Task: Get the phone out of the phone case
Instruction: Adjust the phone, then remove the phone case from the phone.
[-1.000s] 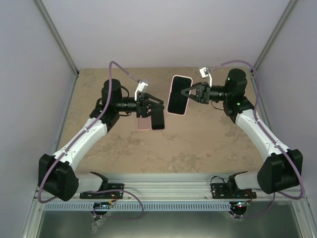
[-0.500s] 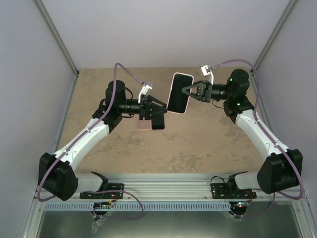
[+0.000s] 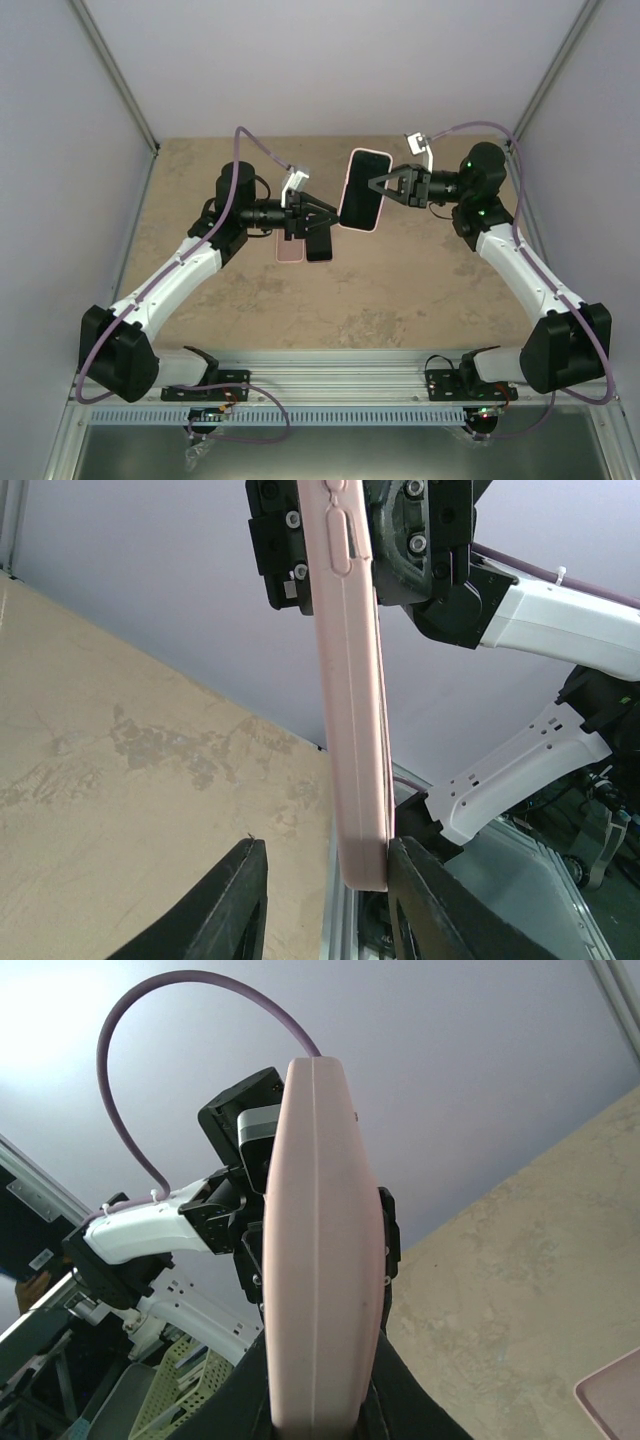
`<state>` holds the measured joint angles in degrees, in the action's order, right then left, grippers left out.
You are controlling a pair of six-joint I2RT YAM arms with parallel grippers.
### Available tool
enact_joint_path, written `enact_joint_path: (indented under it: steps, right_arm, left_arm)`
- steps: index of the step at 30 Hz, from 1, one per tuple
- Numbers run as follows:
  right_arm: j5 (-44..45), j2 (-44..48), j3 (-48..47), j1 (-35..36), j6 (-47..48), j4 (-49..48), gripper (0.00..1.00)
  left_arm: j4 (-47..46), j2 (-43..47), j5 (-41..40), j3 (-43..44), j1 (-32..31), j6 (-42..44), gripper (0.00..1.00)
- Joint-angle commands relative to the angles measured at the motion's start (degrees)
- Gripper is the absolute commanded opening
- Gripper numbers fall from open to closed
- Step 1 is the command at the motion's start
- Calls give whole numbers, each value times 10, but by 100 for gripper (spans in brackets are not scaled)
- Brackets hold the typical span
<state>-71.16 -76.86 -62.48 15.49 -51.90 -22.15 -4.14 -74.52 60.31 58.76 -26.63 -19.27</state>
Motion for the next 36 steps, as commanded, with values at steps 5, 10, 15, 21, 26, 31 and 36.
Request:
enact_joint_path:
  steps: [5, 10, 15, 21, 26, 31, 36]
  right_arm:
    - [-19, 21, 6, -3, -45, -77, 1]
    - [-27, 23, 13, -3, -69, -103, 1]
    - [-32, 25, 20, -2, -93, -133, 1]
    - [-39, 28, 28, 0, -116, -160, 1]
    - [-47, 29, 30, 6, -123, -168, 1]
    - [-59, 30, 33, 19, -123, -172, 1]
    - [-72, 32, 34, 36, -121, -177, 1]
  left_arm:
    - [32, -3, -43, 7, 0, 34, 31]
    - [37, -7, -59, 7, 0, 40, 29]
    - [39, -9, -74, 7, 0, 41, 28]
    - [51, -13, -91, 9, 0, 46, 27]
    - [60, -17, -104, 12, 0, 45, 28]
    - [61, -24, -113, 16, 0, 43, 28]
    - [52, -31, -113, 16, 0, 29, 27]
